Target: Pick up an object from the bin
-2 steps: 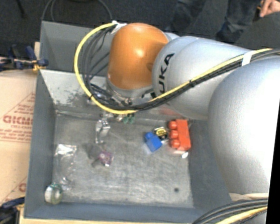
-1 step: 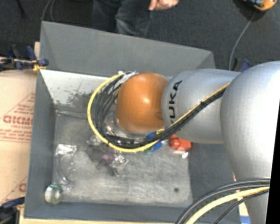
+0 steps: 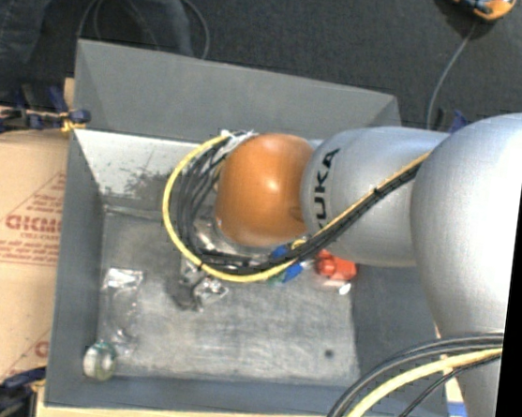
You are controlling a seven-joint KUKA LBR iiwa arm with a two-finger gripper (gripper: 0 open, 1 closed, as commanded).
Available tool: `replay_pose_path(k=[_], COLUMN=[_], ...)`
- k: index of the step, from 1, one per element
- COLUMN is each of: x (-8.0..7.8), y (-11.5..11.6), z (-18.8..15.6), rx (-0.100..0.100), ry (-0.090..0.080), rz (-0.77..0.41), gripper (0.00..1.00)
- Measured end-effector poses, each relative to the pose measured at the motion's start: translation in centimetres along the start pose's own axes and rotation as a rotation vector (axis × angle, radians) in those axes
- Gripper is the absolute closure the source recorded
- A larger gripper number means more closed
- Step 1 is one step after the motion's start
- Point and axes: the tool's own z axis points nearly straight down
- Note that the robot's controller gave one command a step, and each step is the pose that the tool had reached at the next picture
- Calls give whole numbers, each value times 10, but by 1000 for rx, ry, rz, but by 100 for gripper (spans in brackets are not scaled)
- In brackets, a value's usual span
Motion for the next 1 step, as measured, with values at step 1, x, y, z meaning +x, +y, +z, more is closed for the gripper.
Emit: replay_pose_path(k=[1], x=[-16], y=[-5], z=[-174], rx=[2], ry=[6], rz=[5], gripper=[100])
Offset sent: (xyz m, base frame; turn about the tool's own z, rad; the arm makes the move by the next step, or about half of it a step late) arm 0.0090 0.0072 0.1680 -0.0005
